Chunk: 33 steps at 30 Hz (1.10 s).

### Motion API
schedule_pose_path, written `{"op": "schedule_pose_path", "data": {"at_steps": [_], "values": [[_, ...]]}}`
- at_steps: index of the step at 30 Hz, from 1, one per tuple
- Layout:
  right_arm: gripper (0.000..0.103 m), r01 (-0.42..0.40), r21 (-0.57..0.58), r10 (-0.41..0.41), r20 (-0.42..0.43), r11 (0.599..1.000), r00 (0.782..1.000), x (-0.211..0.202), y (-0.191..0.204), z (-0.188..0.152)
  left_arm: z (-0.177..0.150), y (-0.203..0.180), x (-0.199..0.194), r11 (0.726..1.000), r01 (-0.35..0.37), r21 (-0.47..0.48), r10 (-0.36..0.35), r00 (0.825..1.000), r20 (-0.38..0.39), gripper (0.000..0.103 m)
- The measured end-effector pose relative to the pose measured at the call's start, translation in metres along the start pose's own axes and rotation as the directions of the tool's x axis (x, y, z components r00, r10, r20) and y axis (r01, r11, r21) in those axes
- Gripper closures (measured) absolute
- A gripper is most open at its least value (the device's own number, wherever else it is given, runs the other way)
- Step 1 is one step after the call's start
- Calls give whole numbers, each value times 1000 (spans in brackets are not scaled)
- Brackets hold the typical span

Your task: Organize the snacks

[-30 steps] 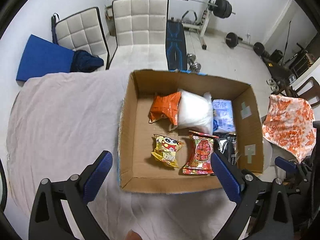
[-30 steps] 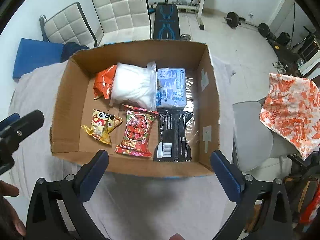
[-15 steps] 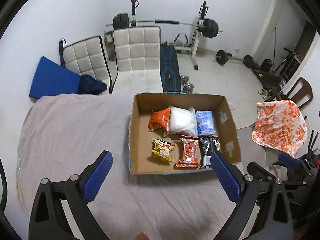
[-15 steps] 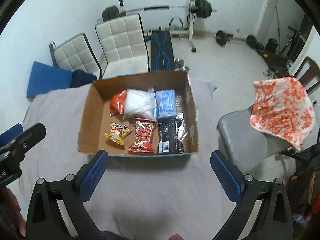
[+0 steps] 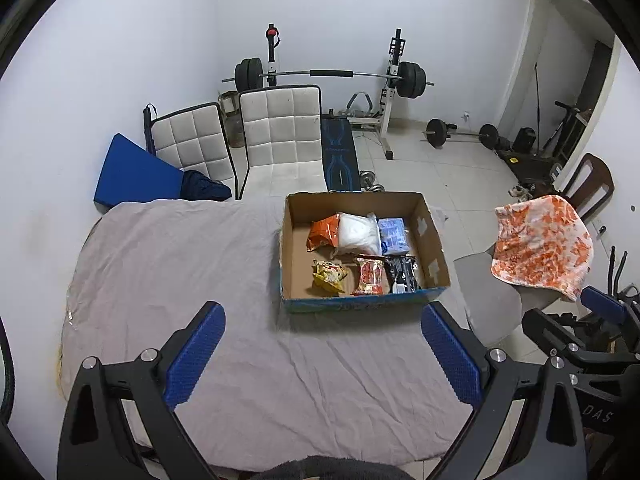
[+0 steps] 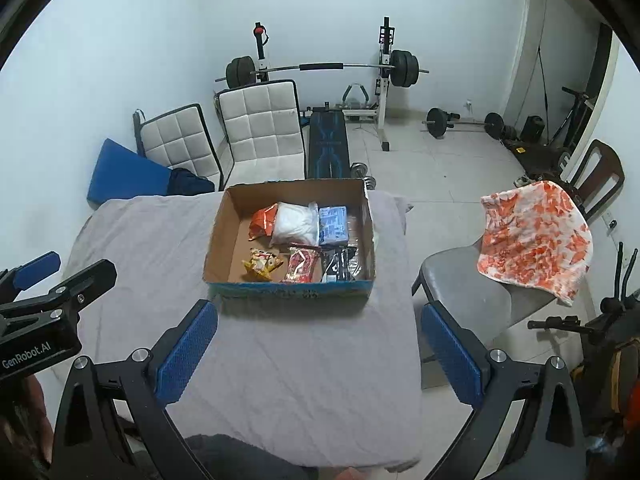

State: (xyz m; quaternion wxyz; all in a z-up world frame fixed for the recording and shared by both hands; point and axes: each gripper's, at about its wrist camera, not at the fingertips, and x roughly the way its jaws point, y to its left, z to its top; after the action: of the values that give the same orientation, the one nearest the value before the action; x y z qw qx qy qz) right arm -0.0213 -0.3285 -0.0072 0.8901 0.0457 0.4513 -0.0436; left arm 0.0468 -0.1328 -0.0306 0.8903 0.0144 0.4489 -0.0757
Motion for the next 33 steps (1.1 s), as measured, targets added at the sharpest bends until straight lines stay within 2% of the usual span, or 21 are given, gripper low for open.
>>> {"op": "schedule_pose_path", "data": {"at_steps": [8,15,33], "values": [[0,10,5,-10,37,1000,999,-40,-3,-19,-14,-5,-38,1000,11,-4,-11,999,46,2],[0,7,12,-8,60,1000,998,-59,-7,-24,-19,-11,-50,1000,7,9,-7,998,61,2],[0,27,30,-30,100,999,995,-68,-14,-19,-21,-16,-60,1000,1,6,-2,996,88,2]]}}
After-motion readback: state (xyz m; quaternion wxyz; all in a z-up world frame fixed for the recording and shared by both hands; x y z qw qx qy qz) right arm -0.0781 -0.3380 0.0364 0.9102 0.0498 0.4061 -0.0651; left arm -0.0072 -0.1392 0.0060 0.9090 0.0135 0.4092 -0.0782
